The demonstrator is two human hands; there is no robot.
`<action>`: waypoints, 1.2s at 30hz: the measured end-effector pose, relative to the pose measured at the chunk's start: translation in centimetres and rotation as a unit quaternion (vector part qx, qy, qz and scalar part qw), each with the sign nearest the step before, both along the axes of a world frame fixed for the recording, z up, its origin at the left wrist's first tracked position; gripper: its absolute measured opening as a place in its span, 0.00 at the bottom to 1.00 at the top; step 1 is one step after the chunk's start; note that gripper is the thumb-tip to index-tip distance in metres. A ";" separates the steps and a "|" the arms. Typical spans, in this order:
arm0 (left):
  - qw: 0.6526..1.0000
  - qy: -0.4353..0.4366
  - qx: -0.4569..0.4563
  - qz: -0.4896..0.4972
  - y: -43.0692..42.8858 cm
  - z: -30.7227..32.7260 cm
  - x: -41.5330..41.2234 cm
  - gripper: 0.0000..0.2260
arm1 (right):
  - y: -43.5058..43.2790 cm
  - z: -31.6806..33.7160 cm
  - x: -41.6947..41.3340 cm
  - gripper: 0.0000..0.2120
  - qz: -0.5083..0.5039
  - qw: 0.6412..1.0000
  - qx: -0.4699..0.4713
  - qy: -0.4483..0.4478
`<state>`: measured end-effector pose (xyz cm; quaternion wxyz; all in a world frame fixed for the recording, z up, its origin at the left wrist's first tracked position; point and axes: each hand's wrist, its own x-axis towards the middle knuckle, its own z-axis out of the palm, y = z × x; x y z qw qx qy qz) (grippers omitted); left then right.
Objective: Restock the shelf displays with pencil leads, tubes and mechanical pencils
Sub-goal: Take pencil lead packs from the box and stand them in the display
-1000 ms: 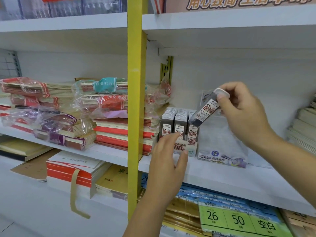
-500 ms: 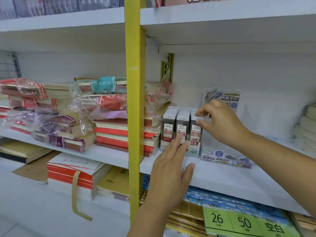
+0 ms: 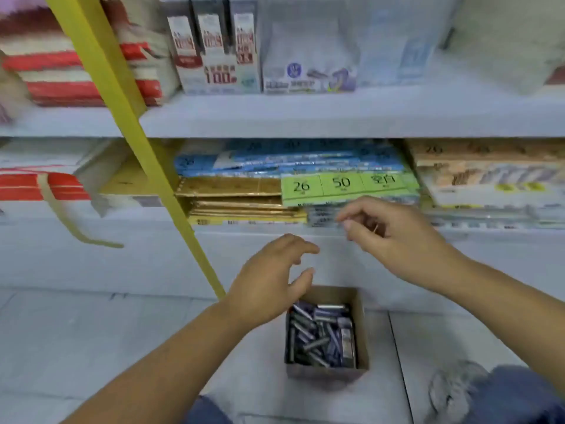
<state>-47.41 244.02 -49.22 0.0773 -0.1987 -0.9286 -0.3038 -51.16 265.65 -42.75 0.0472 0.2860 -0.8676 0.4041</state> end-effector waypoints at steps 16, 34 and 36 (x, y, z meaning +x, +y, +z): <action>0.798 -0.582 0.115 0.105 9.6 -27.3 -1.0 0.28 | 8.4 -29.2 5.8 0.29 -0.154 0.838 -0.009 -0.524; 0.820 -0.534 0.147 0.148 12.6 -30.0 -2.2 0.16 | 8.2 -29.8 6.5 0.26 -0.173 0.826 -0.099 -0.528; 0.803 -0.541 0.195 0.157 12.6 -30.0 -2.2 0.18 | 8.2 -29.8 6.6 0.26 -0.171 0.825 -0.109 -0.528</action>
